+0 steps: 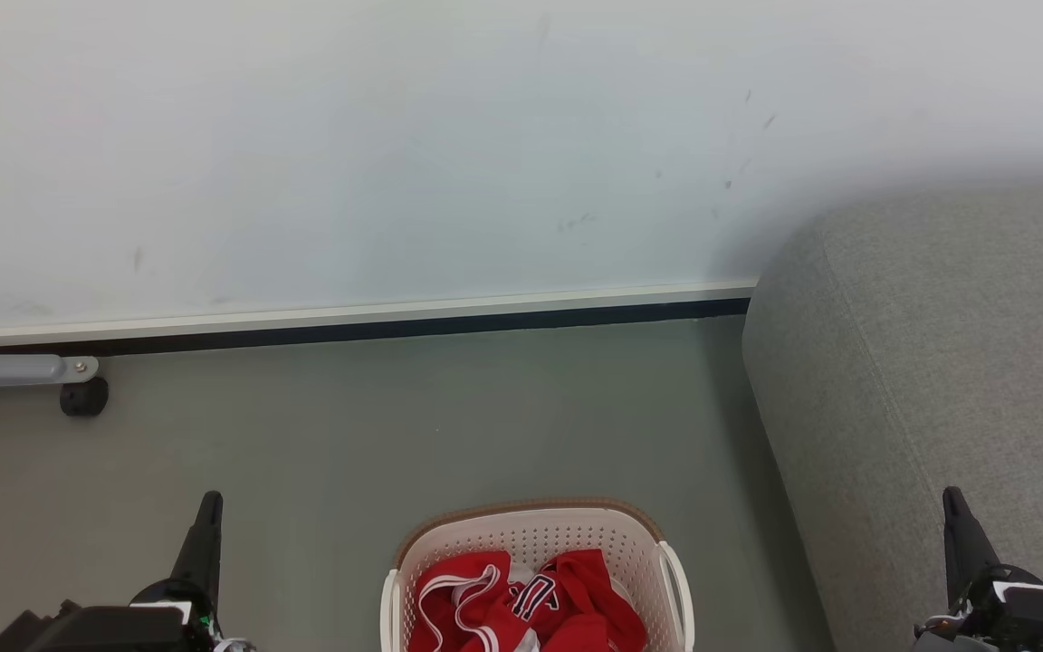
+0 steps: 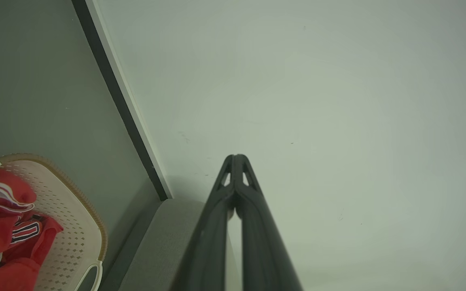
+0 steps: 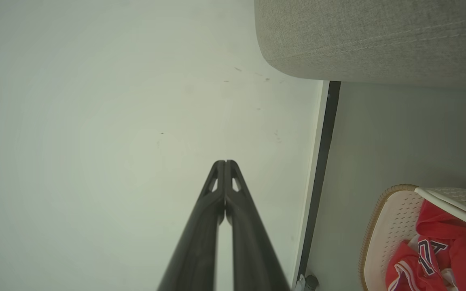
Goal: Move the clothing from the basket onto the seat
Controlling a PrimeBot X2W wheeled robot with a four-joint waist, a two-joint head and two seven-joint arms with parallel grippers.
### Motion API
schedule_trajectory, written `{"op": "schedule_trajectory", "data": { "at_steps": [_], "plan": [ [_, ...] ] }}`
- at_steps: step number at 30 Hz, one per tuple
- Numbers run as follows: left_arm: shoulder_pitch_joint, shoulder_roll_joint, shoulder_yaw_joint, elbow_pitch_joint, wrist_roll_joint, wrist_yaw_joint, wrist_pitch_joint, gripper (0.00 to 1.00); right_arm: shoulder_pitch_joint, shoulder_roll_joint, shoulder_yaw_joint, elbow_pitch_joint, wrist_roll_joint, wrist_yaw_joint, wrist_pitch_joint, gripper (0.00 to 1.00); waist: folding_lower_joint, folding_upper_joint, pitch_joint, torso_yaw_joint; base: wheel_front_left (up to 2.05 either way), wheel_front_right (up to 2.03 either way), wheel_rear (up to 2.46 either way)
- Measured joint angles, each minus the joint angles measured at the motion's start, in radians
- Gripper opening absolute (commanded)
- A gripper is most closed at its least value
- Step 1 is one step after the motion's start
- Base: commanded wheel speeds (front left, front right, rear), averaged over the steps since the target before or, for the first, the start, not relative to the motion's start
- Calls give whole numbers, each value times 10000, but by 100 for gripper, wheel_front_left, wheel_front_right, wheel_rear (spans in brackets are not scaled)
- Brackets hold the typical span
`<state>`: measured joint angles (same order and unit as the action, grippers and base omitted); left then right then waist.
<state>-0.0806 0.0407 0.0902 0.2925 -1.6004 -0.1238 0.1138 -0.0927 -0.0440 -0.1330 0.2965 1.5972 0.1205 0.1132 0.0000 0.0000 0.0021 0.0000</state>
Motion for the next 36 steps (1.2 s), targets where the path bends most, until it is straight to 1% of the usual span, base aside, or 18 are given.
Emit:
{"op": "schedule_trajectory", "data": {
  "at_steps": [36],
  "plan": [
    [0,0,0,0,0,0,0,0,0,0,0,0,0,0,0,0,0,0,0,0,0,0,0]
  ]
}}
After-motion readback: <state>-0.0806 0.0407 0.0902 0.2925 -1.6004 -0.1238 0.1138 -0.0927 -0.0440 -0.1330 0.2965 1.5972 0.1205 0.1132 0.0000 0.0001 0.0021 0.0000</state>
